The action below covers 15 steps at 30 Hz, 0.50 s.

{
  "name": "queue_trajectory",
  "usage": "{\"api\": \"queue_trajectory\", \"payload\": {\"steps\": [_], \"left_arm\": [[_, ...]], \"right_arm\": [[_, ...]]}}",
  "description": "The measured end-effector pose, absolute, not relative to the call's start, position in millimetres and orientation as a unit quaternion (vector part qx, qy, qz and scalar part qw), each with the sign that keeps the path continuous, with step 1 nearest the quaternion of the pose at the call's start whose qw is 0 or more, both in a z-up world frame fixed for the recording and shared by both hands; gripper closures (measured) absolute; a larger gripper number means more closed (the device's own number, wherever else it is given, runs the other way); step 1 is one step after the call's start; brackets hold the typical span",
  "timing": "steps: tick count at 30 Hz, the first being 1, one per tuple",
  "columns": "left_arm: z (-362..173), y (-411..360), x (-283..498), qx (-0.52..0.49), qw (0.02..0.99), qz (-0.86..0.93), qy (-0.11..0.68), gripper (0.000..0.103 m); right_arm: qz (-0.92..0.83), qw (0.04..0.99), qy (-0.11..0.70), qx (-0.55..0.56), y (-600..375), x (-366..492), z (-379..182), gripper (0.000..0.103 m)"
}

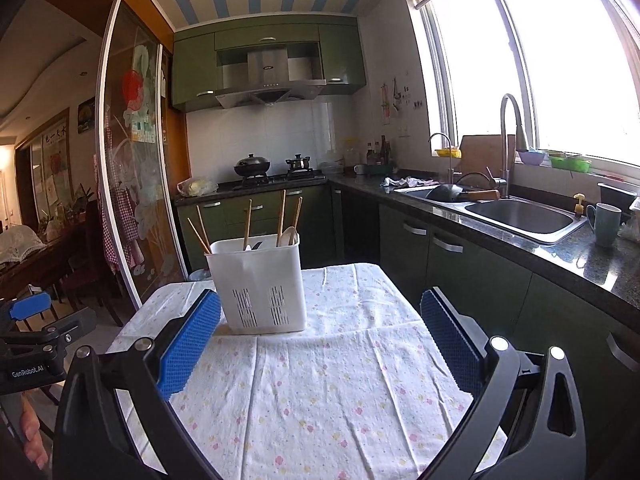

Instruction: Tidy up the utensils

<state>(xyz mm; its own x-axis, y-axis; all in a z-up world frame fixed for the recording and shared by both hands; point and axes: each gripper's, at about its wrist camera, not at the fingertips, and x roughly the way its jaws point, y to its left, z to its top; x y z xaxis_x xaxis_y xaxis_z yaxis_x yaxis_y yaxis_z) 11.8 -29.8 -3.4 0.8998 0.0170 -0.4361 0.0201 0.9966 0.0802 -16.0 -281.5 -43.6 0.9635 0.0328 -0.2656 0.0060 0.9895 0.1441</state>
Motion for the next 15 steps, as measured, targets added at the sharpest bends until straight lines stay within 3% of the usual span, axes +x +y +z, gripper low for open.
{"api": "queue_trajectory", "payload": {"steps": [15], "left_arm": [[-0.9, -19.7, 16.3, 0.016, 0.975, -0.015, 0.221, 0.007]], "right_arm": [[0.000, 0.989, 0.133, 0.070, -283.0, -12.9, -42.6, 0.004]]}}
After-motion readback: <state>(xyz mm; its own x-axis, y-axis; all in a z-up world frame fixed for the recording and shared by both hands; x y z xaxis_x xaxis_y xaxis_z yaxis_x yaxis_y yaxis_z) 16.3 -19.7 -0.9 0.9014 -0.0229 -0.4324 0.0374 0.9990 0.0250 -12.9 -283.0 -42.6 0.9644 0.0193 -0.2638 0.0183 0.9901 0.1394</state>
